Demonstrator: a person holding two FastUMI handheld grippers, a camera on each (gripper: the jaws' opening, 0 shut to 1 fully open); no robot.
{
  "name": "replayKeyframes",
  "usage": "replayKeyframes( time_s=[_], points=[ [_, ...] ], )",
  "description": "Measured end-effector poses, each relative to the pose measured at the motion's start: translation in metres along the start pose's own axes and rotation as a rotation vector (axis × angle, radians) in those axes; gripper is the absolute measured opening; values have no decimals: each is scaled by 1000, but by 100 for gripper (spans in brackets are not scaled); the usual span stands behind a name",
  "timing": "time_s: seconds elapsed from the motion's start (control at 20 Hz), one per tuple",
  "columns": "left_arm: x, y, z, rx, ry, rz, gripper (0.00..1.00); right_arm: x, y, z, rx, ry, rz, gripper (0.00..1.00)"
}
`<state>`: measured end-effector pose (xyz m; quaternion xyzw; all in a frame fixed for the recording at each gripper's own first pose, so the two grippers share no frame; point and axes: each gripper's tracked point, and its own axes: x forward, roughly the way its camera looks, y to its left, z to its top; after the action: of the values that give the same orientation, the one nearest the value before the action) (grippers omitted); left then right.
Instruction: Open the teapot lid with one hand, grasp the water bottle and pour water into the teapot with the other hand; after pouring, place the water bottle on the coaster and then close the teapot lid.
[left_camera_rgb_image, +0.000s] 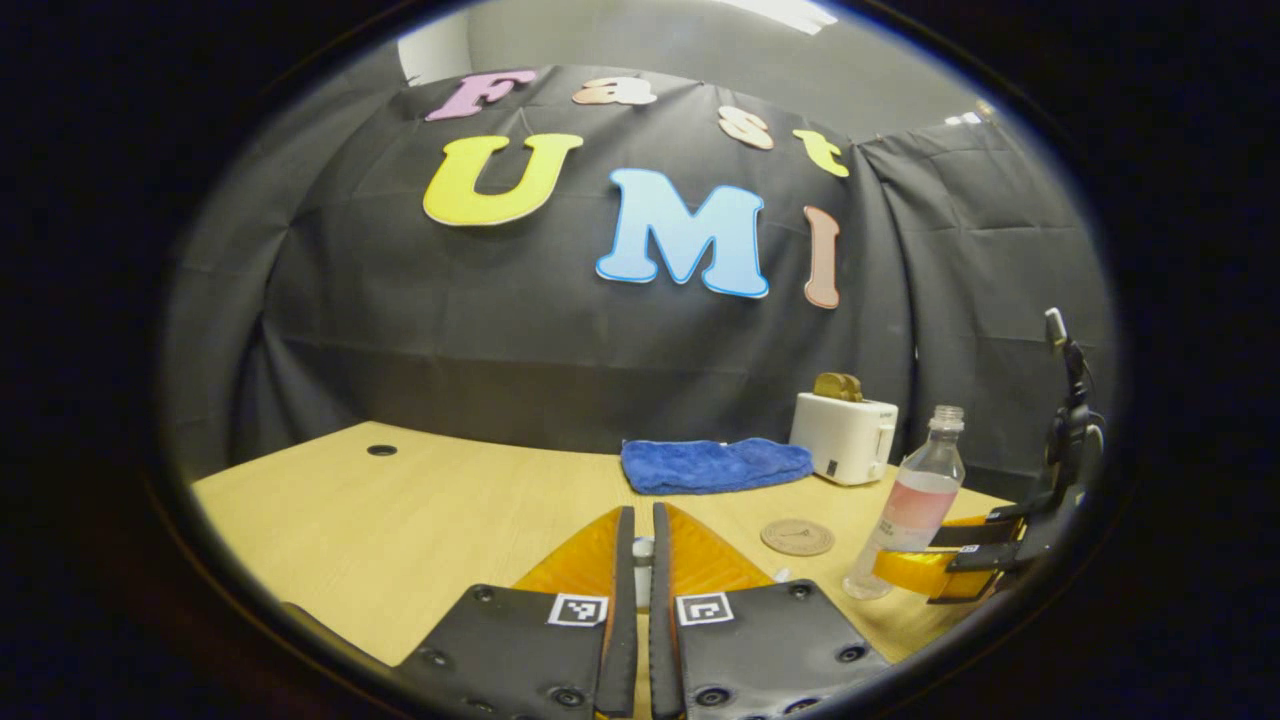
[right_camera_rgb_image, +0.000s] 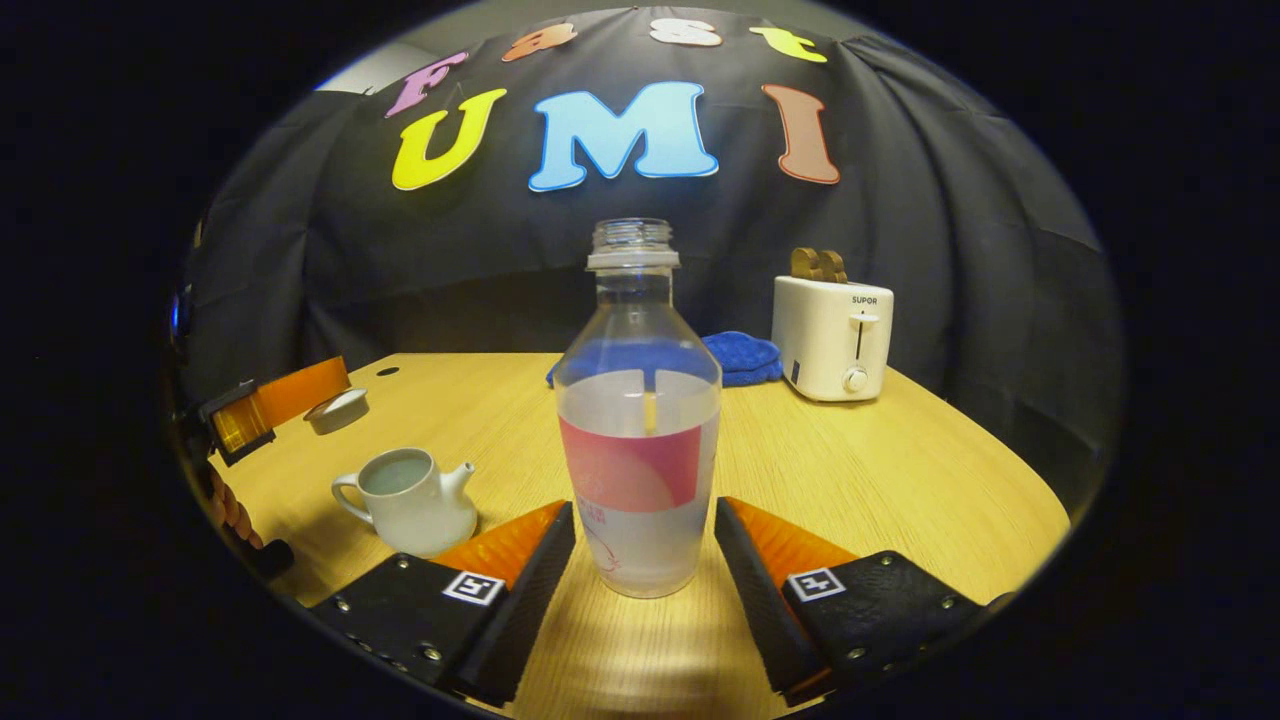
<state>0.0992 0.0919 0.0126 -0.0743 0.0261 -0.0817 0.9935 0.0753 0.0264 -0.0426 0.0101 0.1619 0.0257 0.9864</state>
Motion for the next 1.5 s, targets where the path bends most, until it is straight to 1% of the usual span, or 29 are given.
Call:
replayKeyframes(
  time_s=[0.05, 0.1, 0.15, 0.25, 0.35, 0.4, 0.45, 0.5, 0.55, 0.7, 0.9, 0.95, 1.2, 1.35, 1.5],
  points=[
    [0, 1, -3, -5, 5, -4, 12, 1, 0, -2, 3, 10, -6, 82],
    [0, 1, -4, -11, 10, -7, 12, -2, -1, 0, -2, 6, -13, 81],
    [0, 0, -5, -14, 13, -10, 11, 0, 0, -2, -14, 10, -22, 76],
    [-1, -2, -7, -20, 14, -17, 11, -3, 0, -1, -36, 6, -38, 74],
    [-1, -4, -7, -17, 13, -21, 12, -4, 0, -1, -59, 3, -55, 74],
    [0, -4, -8, -17, 15, -21, 11, -4, 1, 0, -80, 2, -59, 74],
    [-1, -3, -8, -21, 15, -20, 12, -4, 1, 0, -111, 0, -72, 74],
    [-1, -1, -8, -24, 14, -18, 12, -4, -1, 2, -147, -1, -93, 74],
    [0, 1, -8, -30, 13, -16, 12, -4, -4, 2, -192, -2, -111, 70],
    [0, 4, -9, -44, 14, -11, 11, -5, -10, 6, -355, 2, -180, 70],
    [-1, 8, -8, -53, 12, -3, 12, -8, -10, 12, -661, -34, -270, 71],
    [-1, 9, -7, -56, 12, -1, 12, -8, -9, 14, -711, -48, -280, 70],
    [-1, 19, -6, -87, 17, 9, 11, -11, 4, 27, -857, -73, -261, 70],
    [-2, 24, -7, -107, 27, 4, 11, -9, 3, 37, -1005, -65, -275, 70],
    [-3, 33, -4, -112, 23, 17, 12, -7, 0, 43, -1147, -49, -278, 70]
  ],
)
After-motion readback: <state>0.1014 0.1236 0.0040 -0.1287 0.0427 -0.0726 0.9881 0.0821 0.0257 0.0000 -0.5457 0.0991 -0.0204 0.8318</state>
